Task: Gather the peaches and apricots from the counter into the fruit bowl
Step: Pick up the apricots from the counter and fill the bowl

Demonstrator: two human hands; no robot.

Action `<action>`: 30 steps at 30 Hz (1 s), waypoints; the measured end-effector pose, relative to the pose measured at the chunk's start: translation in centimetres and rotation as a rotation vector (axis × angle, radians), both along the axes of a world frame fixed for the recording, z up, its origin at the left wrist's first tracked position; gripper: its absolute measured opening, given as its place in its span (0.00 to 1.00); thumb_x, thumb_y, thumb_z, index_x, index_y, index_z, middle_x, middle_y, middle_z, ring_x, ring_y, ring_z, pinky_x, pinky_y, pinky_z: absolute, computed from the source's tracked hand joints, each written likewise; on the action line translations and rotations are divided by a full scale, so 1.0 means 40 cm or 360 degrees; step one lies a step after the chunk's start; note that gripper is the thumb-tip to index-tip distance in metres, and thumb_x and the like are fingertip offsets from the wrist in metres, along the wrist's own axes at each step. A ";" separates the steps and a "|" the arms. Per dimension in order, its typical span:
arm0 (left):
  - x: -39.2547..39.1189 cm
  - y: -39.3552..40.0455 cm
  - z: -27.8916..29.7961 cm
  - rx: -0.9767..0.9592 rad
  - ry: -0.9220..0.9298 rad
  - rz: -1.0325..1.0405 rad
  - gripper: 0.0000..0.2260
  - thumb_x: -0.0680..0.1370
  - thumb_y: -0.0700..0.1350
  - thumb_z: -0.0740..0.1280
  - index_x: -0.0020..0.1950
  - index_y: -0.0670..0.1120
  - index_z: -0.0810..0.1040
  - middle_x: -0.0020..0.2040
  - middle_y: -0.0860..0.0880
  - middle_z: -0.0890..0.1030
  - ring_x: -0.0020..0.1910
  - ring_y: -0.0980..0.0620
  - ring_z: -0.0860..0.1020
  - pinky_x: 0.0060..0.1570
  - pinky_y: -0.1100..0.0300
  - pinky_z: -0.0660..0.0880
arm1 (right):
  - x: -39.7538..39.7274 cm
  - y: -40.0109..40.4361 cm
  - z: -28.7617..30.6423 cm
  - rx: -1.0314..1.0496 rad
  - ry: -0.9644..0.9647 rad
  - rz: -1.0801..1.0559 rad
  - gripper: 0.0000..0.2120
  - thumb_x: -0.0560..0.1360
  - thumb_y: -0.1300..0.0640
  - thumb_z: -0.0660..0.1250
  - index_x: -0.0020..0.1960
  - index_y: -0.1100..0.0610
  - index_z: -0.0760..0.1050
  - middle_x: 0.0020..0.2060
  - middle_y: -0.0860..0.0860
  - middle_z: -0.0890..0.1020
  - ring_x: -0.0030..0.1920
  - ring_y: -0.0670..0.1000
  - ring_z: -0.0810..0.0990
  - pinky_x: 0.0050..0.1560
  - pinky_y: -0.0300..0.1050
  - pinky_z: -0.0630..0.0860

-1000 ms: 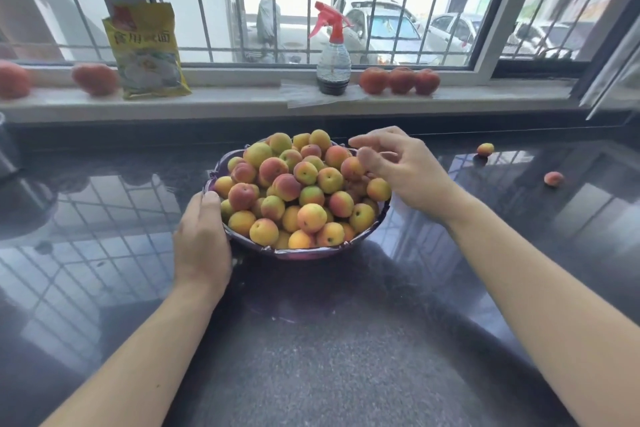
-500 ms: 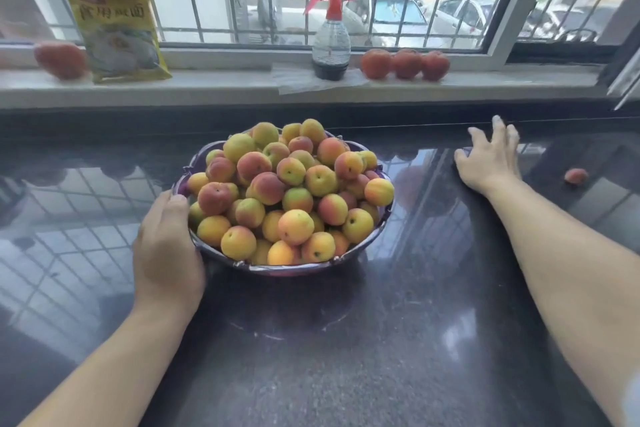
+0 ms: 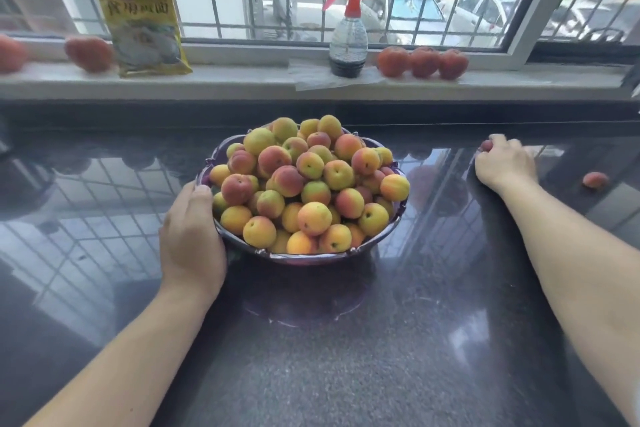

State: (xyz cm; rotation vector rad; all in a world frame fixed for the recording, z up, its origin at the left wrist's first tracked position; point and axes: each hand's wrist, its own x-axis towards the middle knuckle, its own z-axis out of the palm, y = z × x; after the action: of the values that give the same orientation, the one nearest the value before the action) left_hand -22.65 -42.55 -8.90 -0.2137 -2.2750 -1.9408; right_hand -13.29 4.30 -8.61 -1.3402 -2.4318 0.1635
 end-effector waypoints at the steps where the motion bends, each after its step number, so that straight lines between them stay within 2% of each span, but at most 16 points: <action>1: 0.000 0.001 -0.001 0.0009 -0.0002 -0.0002 0.16 0.80 0.54 0.54 0.41 0.50 0.75 0.40 0.53 0.79 0.42 0.52 0.74 0.46 0.49 0.70 | 0.001 0.004 0.001 0.0010 0.0009 0.0019 0.16 0.80 0.54 0.55 0.65 0.55 0.71 0.65 0.63 0.72 0.67 0.65 0.67 0.67 0.56 0.64; 4: 0.005 0.000 0.004 0.0008 -0.0012 -0.0016 0.16 0.80 0.54 0.54 0.42 0.49 0.76 0.42 0.53 0.80 0.46 0.48 0.74 0.46 0.49 0.70 | 0.010 -0.021 0.011 -0.0016 0.0169 0.0115 0.15 0.80 0.52 0.61 0.63 0.58 0.75 0.62 0.63 0.76 0.64 0.65 0.71 0.65 0.55 0.69; 6: 0.005 -0.001 0.006 -0.0015 -0.0011 -0.0025 0.16 0.81 0.54 0.53 0.44 0.48 0.77 0.43 0.53 0.80 0.47 0.48 0.74 0.45 0.53 0.70 | 0.012 -0.082 0.032 -0.0175 0.0380 0.0254 0.12 0.78 0.51 0.67 0.58 0.56 0.78 0.58 0.58 0.80 0.59 0.60 0.77 0.59 0.49 0.72; 9: 0.011 -0.001 0.010 -0.0004 -0.0027 -0.0042 0.16 0.81 0.54 0.53 0.45 0.49 0.77 0.44 0.53 0.80 0.46 0.48 0.75 0.45 0.53 0.70 | 0.036 -0.256 0.095 -0.0271 0.0784 0.0646 0.06 0.77 0.54 0.71 0.54 0.51 0.80 0.52 0.51 0.82 0.49 0.49 0.80 0.55 0.45 0.76; 12: 0.013 0.000 0.015 -0.0027 -0.0039 -0.0052 0.16 0.81 0.54 0.53 0.44 0.50 0.77 0.44 0.53 0.80 0.48 0.47 0.74 0.46 0.51 0.67 | 0.098 -0.473 0.163 -0.0370 0.1185 0.1149 0.13 0.76 0.59 0.73 0.59 0.53 0.77 0.50 0.46 0.83 0.50 0.45 0.80 0.55 0.37 0.76; 13: 0.015 -0.001 0.016 -0.0037 -0.0042 -0.0053 0.16 0.81 0.54 0.53 0.43 0.51 0.76 0.44 0.53 0.79 0.49 0.46 0.74 0.46 0.52 0.65 | 0.113 -0.525 0.168 -0.0278 0.1178 0.1295 0.14 0.75 0.59 0.74 0.59 0.54 0.76 0.49 0.43 0.82 0.51 0.45 0.80 0.56 0.36 0.75; 15: 0.020 -0.004 0.021 -0.0048 -0.0056 -0.0067 0.15 0.82 0.54 0.53 0.43 0.51 0.76 0.44 0.55 0.79 0.50 0.46 0.74 0.47 0.53 0.64 | 0.115 -0.577 0.150 0.0075 0.0968 0.1436 0.12 0.73 0.56 0.75 0.55 0.54 0.78 0.47 0.40 0.79 0.53 0.48 0.76 0.58 0.37 0.70; 17: 0.021 -0.007 0.021 -0.0062 -0.0072 -0.0095 0.15 0.86 0.51 0.54 0.45 0.52 0.76 0.45 0.57 0.79 0.50 0.48 0.74 0.47 0.54 0.67 | 0.103 -0.585 0.121 0.0202 0.0838 0.1381 0.11 0.73 0.50 0.73 0.53 0.52 0.79 0.48 0.43 0.77 0.55 0.50 0.72 0.59 0.36 0.67; 19: 0.025 -0.004 0.023 -0.0042 -0.0101 -0.0115 0.16 0.89 0.48 0.53 0.46 0.53 0.77 0.47 0.57 0.79 0.47 0.51 0.74 0.44 0.65 0.69 | 0.103 -0.583 0.106 0.0117 0.0898 0.1323 0.10 0.74 0.49 0.72 0.53 0.51 0.80 0.50 0.45 0.78 0.56 0.51 0.72 0.59 0.32 0.64; 21: 0.029 -0.005 0.030 -0.0033 -0.0110 -0.0111 0.17 0.89 0.46 0.53 0.47 0.54 0.77 0.47 0.57 0.79 0.46 0.56 0.75 0.41 0.72 0.68 | 0.105 -0.586 0.102 0.0101 0.0924 0.1335 0.11 0.75 0.49 0.71 0.55 0.52 0.80 0.51 0.46 0.78 0.57 0.51 0.73 0.59 0.31 0.65; 23: 0.031 -0.003 0.032 -0.0048 -0.0121 -0.0117 0.17 0.89 0.47 0.53 0.47 0.54 0.77 0.47 0.55 0.80 0.47 0.53 0.76 0.44 0.68 0.69 | 0.111 -0.585 0.105 -0.0017 0.0983 0.1343 0.13 0.76 0.48 0.69 0.58 0.52 0.78 0.54 0.47 0.78 0.58 0.51 0.74 0.60 0.34 0.67; 25: 0.029 0.000 0.032 -0.0023 -0.0153 -0.0147 0.17 0.88 0.50 0.53 0.48 0.53 0.79 0.49 0.49 0.82 0.52 0.46 0.77 0.49 0.58 0.73 | 0.123 -0.556 0.118 -0.0225 0.1193 0.1231 0.13 0.77 0.49 0.67 0.60 0.52 0.76 0.55 0.48 0.79 0.58 0.49 0.76 0.61 0.37 0.70; 27: 0.033 0.005 0.035 0.0056 -0.0230 -0.0139 0.16 0.85 0.55 0.54 0.49 0.54 0.80 0.51 0.48 0.83 0.57 0.41 0.79 0.57 0.47 0.76 | 0.140 -0.482 0.119 -0.0331 0.1297 0.0972 0.11 0.79 0.53 0.66 0.60 0.54 0.77 0.55 0.50 0.79 0.58 0.48 0.78 0.60 0.38 0.71; 28: 0.040 0.011 0.039 0.0071 -0.0268 -0.0120 0.16 0.84 0.54 0.54 0.51 0.53 0.81 0.50 0.49 0.83 0.58 0.40 0.79 0.58 0.45 0.75 | 0.151 -0.422 0.111 -0.0305 0.1220 0.0798 0.11 0.79 0.55 0.66 0.60 0.56 0.77 0.56 0.51 0.79 0.58 0.50 0.77 0.61 0.39 0.71; 30: 0.061 0.036 0.041 -0.0012 -0.0288 -0.0085 0.16 0.86 0.50 0.53 0.57 0.50 0.80 0.51 0.49 0.81 0.58 0.41 0.76 0.58 0.47 0.71 | 0.191 -0.281 0.082 -0.0158 0.0844 0.0438 0.15 0.79 0.55 0.65 0.64 0.58 0.76 0.60 0.56 0.78 0.63 0.57 0.74 0.67 0.45 0.67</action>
State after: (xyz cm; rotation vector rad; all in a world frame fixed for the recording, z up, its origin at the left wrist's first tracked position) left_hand -20.22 -41.12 -7.27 -0.1048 -2.4117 -2.0553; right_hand -5.63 -6.94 -5.34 -0.8478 -2.1497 0.6306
